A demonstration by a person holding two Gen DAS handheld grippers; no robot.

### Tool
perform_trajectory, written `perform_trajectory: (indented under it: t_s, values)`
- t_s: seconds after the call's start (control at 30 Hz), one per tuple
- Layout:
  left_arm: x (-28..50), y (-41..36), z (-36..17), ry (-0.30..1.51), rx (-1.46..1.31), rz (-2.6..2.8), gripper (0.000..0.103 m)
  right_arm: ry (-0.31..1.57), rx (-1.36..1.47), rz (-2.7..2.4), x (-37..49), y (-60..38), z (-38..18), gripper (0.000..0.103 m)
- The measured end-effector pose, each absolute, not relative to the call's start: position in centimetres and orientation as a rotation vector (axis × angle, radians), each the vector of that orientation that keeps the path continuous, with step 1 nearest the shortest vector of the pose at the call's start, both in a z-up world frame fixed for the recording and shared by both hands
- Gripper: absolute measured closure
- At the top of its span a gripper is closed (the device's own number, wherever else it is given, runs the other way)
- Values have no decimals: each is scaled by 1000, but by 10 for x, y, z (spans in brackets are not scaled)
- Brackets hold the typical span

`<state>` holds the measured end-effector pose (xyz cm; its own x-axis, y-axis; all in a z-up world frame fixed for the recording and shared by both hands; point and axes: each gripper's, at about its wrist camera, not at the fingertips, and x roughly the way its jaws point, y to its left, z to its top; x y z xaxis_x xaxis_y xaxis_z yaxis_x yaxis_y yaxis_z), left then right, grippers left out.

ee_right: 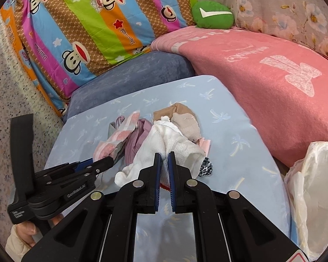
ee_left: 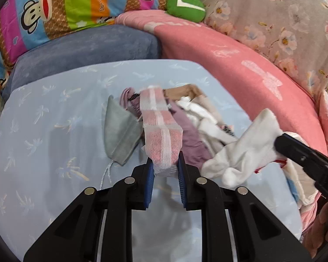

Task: Collect trash
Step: 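Grasp the pink-striped sock with the left gripper while the right grasps the white sock, then carry the pink-striped sock and white sock over the trash bin with both grippers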

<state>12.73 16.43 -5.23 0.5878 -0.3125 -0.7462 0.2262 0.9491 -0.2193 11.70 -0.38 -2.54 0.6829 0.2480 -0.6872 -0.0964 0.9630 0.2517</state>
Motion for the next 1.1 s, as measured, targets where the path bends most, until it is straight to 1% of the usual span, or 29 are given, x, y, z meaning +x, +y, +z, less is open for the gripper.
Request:
perform_trajectory:
  t_s: [0.2,0.57,0.87,1.1]
  values:
    - [111,146,-17,823,-132,-375,84,747,211,176,102,-21,-2,96]
    - [83,90,24,748,-113,-507,84,646,246,109,64,-80,39,96]
    - [63,30,35,737,-73,-603,83,595,283,21,29,-150,54,96]
    - [51,-21,36,753,-36,-675,83,578,303,-47,5,-200,55,96]
